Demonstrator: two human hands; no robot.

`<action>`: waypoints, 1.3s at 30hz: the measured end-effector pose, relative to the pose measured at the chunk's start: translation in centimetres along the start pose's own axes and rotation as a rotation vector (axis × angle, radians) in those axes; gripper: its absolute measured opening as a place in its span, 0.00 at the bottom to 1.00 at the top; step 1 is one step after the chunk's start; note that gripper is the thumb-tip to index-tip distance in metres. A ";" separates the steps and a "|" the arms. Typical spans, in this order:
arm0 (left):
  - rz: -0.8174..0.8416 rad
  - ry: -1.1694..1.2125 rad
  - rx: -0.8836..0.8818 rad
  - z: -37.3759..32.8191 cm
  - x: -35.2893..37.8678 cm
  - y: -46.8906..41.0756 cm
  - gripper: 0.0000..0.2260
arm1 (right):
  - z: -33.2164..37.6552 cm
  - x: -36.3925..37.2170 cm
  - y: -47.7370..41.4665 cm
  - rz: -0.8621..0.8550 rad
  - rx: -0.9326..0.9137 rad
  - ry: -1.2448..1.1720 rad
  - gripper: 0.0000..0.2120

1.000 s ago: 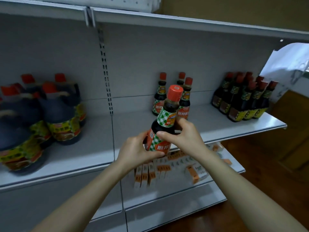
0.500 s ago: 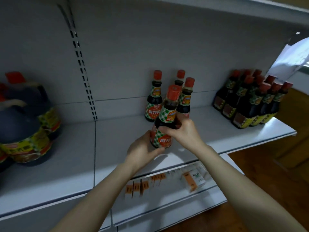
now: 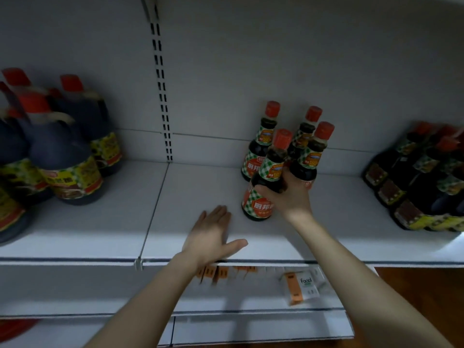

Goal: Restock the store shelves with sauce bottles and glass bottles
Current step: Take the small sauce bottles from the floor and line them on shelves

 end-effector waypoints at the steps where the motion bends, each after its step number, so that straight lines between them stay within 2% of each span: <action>1: -0.002 0.000 -0.002 0.0 0.0 0.0 0.49 | -0.4 0.1 0.1 0.000 0.010 -0.022 0.25; 4: -0.026 0.006 -0.009 0.1 -0.2 0.0 0.48 | -2.5 0.9 1.2 -0.008 0.051 -0.124 0.31; 6: -0.034 0.013 -0.018 0.1 -0.2 0.0 0.48 | -4.8 2.1 2.2 0.011 0.113 -0.178 0.28; 10: -0.042 0.017 -0.040 0.3 -0.2 0.0 0.48 | -6.9 2.8 2.9 0.003 0.166 -0.117 0.20; 15: -0.053 0.016 -0.045 0.3 -0.2 0.0 0.49 | -7.6 2.7 0.9 -0.060 0.198 0.006 0.24; 19: -0.061 0.016 -0.042 0.6 0.0 -0.1 0.56 | -8.3 3.2 -1.0 -0.106 0.216 0.049 0.24; 28: -0.081 0.019 -0.042 0.7 0.0 -0.1 0.51 | -8.9 3.7 -1.4 -0.200 0.258 0.143 0.30; 39: -0.075 0.022 -0.043 0.7 0.1 -0.1 0.49 | -8.7 3.8 -0.7 -0.228 0.246 0.074 0.32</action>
Point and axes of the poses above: each hand's wrist, its own y-axis away from the middle knuckle, its own x-axis out of the palm, z = x × y, the point moved 10 cm from there along -y, towards the middle knuckle, and after that the axes turned 9 degrees about x, right-handed, at the moved point
